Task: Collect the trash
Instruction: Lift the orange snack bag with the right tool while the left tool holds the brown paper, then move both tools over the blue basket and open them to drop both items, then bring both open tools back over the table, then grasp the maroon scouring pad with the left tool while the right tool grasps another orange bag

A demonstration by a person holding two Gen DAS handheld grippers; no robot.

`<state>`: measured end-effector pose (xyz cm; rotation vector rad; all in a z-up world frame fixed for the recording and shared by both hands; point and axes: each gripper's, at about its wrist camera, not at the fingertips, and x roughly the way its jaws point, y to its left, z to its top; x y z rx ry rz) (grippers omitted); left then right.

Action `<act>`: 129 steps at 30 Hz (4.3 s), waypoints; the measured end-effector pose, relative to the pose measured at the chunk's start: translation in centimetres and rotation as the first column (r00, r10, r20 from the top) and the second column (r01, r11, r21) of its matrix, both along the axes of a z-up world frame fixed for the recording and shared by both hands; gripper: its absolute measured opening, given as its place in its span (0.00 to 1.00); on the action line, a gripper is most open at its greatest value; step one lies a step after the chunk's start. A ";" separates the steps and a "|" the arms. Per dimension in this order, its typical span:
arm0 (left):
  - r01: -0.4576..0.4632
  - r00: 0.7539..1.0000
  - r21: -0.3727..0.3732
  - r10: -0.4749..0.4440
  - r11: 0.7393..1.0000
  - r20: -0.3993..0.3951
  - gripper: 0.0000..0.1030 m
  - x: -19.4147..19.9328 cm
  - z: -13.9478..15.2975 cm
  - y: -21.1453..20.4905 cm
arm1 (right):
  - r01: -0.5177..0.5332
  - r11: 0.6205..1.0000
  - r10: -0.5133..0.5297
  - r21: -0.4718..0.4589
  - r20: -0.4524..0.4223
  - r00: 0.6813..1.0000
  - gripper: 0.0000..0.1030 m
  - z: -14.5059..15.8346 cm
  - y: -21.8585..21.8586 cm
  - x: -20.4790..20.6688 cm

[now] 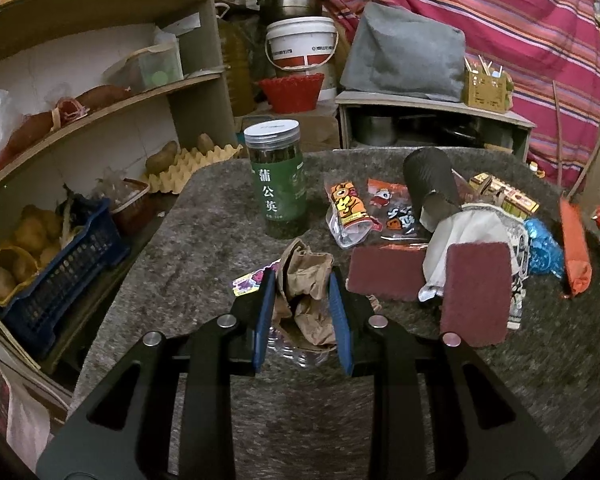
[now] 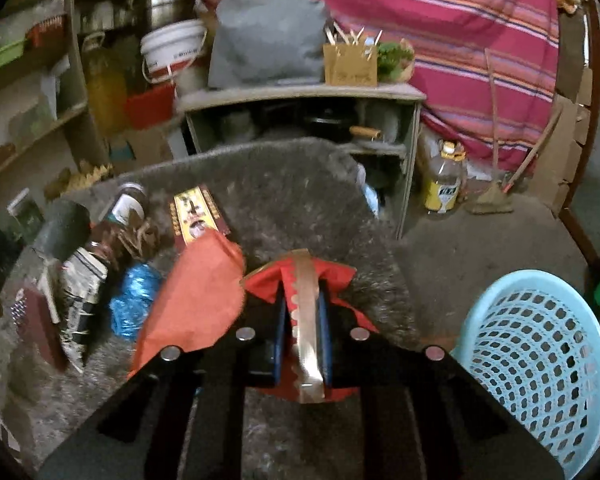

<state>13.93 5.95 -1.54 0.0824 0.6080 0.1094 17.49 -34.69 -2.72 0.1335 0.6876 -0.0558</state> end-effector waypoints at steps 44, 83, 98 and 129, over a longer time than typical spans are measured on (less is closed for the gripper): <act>0.567 0.824 -0.068 -0.565 0.821 0.044 0.23 -0.6 0.3 -43.8 | 0.341 0.939 -0.343 0.043 0.066 0.937 0.14 0.2 -22.1 -10.4; 0.358 0.930 -0.001 -0.357 0.934 0.083 0.93 -0.4 2.1 -33.6 | 0.364 0.928 -0.364 0.080 -0.012 0.931 0.60 -2.6 -20.3 -8.9; 0.165 0.979 0.046 -0.169 0.985 0.113 0.95 0.5 2.5 -19.7 | 0.314 0.949 -0.313 -0.007 0.087 0.946 0.88 0.4 -12.3 -8.0; 0.126 0.991 -0.036 -0.128 0.991 -0.046 0.59 3.1 -2.7 -10.6 | 0.106 0.993 -0.103 -0.056 0.068 0.992 0.90 -0.1 2.3 -1.0</act>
